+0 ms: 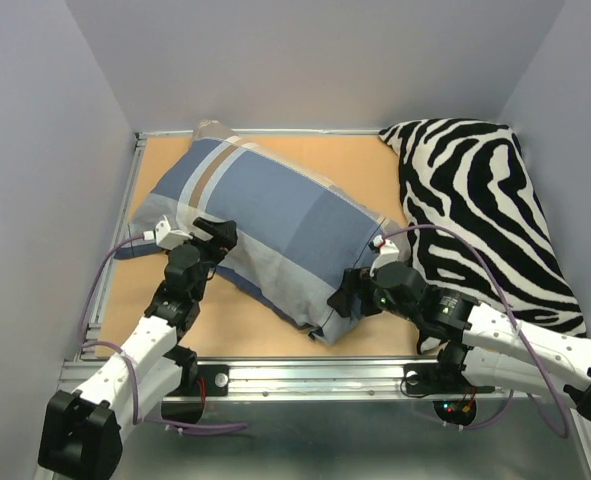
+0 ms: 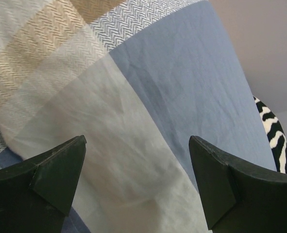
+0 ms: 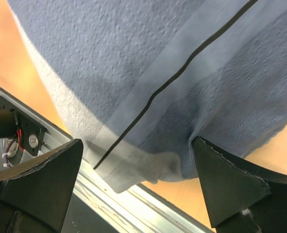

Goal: Remove the pillowcase from the pillow

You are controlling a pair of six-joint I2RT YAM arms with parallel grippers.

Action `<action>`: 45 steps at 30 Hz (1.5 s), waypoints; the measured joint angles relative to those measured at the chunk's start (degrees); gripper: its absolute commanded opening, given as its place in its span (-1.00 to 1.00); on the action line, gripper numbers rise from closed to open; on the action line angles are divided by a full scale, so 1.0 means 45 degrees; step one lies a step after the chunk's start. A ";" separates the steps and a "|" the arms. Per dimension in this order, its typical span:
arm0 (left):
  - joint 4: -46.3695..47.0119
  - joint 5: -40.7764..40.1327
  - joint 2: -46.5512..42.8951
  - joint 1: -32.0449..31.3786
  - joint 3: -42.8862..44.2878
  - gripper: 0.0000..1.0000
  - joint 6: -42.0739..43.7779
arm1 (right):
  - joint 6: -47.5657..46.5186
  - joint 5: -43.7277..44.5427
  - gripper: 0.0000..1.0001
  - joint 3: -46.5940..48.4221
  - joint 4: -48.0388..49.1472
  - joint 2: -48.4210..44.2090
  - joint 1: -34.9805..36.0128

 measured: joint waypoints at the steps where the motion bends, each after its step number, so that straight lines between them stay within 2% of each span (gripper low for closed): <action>1: 0.0442 0.0146 0.0243 0.0000 -0.0087 0.97 0.0097 | 0.0151 0.0194 1.00 -0.0073 0.0039 -0.0024 0.0301; 4: 0.1617 0.0447 0.1156 0.0000 -0.0112 0.96 0.0355 | 0.0418 0.0602 1.00 -0.0214 0.0112 -0.0049 0.0991; 8: 0.3147 0.0787 0.2312 0.0000 -0.0112 0.82 0.0690 | 0.0724 0.1103 1.00 -0.0233 0.0563 0.0335 0.1763; 11: 0.3842 0.1010 0.2875 0.0005 -0.0112 0.55 0.0962 | 0.0923 0.1360 1.00 -0.0369 0.1088 0.0942 0.2127; 12: 0.4061 0.1064 0.3084 0.0005 -0.0112 0.24 0.1020 | 0.0986 0.1457 1.00 -0.0432 0.1185 0.1200 0.2205; 14: 0.4337 0.1073 0.3337 0.0000 -0.0112 -0.17 0.1214 | 0.1103 0.1681 0.92 -0.0539 0.1404 0.1462 0.2254; 15: 0.4473 0.1078 0.3468 0.0010 -0.0107 -0.95 0.1263 | 0.1156 0.1778 0.71 -0.0559 0.1462 0.1549 0.2254; 16: 0.4503 0.1088 0.3536 0.0005 -0.0107 -1.00 0.1389 | 0.1224 0.1919 0.71 -0.0559 0.1545 0.1642 0.2254; 17: 0.4454 0.1073 0.3628 0.0015 -0.0058 -1.00 0.1399 | 0.1209 0.1987 0.27 -0.0559 0.1617 0.1676 0.2254; 18: 0.4294 0.1093 0.3648 0.0015 0.0053 -1.00 0.1486 | 0.1243 0.2103 -0.26 -0.0559 0.1676 0.1681 0.2254; 21: 0.3050 0.1035 0.3546 -0.0005 0.0772 -1.00 0.1666 | 0.1132 0.2419 -0.73 -0.0525 0.1710 0.1681 0.2254; 22: 0.2594 0.1015 0.3483 -0.0015 0.1054 -1.00 0.1753 | 0.1049 0.2569 -0.95 -0.0369 0.1651 0.1681 0.2254; 28: -0.2089 0.0175 0.2361 -0.0282 0.4027 -1.00 0.2919 | -0.0316 0.2637 -0.99 0.1404 0.0500 0.1700 0.2249; 32: -0.5629 -0.0544 0.1690 -0.0486 0.6465 -1.00 0.3963 | -0.1642 0.1059 -0.99 0.3196 -0.0515 0.1821 0.2278; 35: -0.8714 -0.1175 0.1851 -0.0505 0.9520 -1.00 0.5115 | -0.2399 -0.0131 -0.94 0.4998 -0.1122 0.2225 0.2395; 38: -1.0754 -0.1307 0.3487 -0.0510 1.3410 -1.00 0.6169 | -0.2769 -0.0486 -0.95 0.6693 -0.1282 0.2472 0.2569; 41: -1.1137 -0.0918 0.5780 -0.0510 1.6281 -1.00 0.6805 | -0.2788 0.0403 -0.99 0.8087 -0.1365 0.2982 0.2531; 43: -1.0593 -0.0389 0.7446 -0.0510 1.7597 -1.00 0.7043 | -0.2744 0.0529 -0.99 0.8612 -0.1316 0.3531 0.1923; 45: -1.0015 0.0039 0.8801 -0.0510 1.8030 -1.00 0.7096 | -0.2657 -0.0141 -0.99 0.8636 -0.1365 0.4061 0.0661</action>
